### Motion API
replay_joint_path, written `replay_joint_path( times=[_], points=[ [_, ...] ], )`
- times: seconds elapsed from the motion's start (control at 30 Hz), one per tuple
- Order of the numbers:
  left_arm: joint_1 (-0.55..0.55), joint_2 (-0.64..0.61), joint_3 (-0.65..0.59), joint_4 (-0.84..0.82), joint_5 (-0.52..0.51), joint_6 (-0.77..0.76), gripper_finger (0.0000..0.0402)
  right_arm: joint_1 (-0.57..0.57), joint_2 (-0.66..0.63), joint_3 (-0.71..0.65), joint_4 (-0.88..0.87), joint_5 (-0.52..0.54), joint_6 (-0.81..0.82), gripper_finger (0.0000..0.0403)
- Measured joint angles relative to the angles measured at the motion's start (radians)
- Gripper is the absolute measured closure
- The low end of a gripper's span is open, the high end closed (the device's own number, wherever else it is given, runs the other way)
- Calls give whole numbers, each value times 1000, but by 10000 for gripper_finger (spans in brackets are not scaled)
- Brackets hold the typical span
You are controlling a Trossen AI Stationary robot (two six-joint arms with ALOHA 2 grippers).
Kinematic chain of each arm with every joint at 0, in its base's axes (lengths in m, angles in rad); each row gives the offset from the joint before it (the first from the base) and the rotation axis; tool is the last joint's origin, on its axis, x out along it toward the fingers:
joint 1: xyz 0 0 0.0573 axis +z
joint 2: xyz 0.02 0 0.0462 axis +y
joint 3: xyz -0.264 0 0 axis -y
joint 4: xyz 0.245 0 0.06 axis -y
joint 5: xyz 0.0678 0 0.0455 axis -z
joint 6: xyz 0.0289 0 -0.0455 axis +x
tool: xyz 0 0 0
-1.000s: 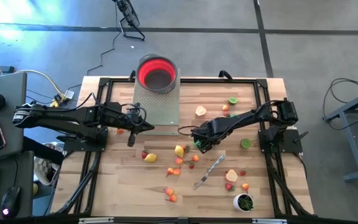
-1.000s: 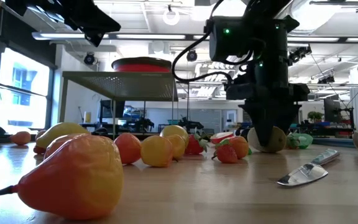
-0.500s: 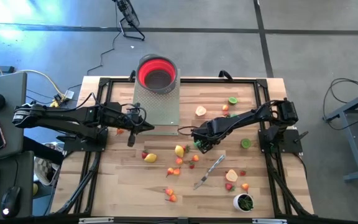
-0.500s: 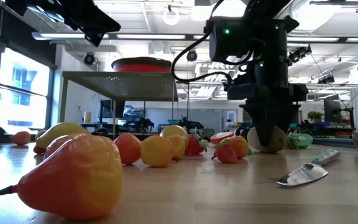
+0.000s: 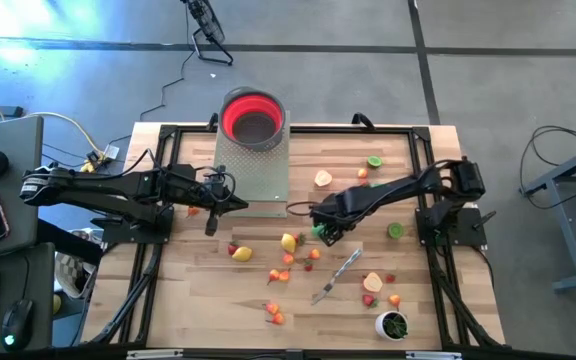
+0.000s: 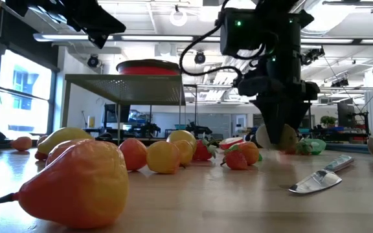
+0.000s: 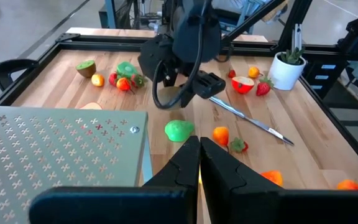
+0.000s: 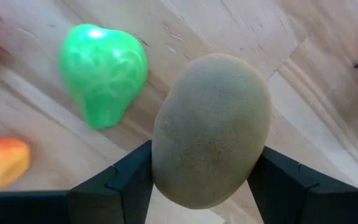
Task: Pick & Place Fruit
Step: Put the kiwi into the red strainer on the shelf
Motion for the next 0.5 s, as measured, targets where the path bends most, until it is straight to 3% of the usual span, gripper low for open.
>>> replay_joint_path(
  times=[0.5],
  points=[
    [0, 0, 0, 19, 0, 0, 391, -34, -282, 0, 28, 84, -71, 184]
  ],
)
